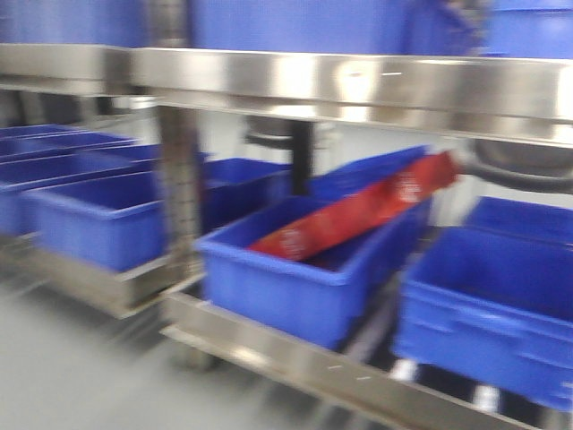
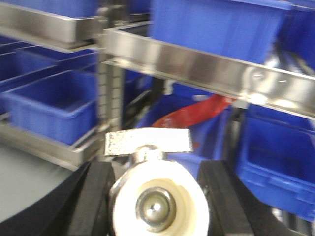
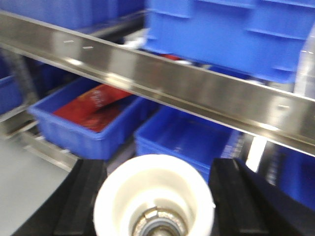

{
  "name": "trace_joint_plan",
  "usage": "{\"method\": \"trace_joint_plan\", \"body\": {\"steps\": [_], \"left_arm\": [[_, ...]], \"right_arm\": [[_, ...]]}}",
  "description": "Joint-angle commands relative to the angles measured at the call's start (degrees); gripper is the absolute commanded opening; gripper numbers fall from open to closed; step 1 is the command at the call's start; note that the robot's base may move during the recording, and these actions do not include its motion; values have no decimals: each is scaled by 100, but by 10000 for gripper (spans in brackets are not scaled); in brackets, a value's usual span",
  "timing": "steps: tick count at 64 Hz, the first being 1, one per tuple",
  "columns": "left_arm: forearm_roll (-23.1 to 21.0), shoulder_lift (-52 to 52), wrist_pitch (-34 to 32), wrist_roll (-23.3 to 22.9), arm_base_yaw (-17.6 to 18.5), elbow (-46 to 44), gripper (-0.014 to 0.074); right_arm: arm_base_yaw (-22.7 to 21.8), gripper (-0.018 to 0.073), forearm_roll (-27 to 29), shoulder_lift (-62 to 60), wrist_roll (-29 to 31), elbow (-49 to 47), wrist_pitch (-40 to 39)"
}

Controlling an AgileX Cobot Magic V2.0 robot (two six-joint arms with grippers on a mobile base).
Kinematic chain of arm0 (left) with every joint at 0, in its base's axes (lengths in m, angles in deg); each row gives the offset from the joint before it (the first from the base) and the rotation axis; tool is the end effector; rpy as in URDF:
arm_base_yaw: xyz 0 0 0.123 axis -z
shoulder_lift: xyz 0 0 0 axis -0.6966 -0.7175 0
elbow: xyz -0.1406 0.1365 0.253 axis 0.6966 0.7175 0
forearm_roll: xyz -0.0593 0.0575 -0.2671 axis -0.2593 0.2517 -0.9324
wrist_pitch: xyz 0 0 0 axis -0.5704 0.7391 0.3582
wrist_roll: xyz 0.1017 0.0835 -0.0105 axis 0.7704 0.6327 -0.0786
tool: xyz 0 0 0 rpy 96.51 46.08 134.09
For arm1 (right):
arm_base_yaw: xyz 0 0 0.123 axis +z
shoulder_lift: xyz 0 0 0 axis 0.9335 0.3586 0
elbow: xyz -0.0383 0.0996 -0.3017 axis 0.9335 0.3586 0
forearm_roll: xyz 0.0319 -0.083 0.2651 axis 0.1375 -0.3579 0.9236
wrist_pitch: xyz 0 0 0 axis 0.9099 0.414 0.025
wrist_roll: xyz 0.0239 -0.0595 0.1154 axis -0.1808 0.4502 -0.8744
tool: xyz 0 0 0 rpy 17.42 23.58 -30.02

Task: Place valve from conveyor to right shelf box

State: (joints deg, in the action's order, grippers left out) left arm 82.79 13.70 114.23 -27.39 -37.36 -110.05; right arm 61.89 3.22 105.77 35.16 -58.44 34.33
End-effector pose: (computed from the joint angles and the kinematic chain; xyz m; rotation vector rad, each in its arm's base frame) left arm 0.1450 -0.0169 0.3711 0.0366 1.8088 -0.1351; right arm 0.1175 -0.0041 0.3759 0.0932 1.9248 0.0121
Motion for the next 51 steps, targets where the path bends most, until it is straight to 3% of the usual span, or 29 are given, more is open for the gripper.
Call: {"method": "trace_joint_plan", "body": {"steps": [1, 51], "left_arm": [[-6, 47, -354, -26, 29, -41, -111], [-6, 47, -354, -26, 29, -41, -111]], "right_arm": [[-19, -162, -18, -33, 42, -47, -451], [-19, -162, -18, -33, 42, -47, -451]]}}
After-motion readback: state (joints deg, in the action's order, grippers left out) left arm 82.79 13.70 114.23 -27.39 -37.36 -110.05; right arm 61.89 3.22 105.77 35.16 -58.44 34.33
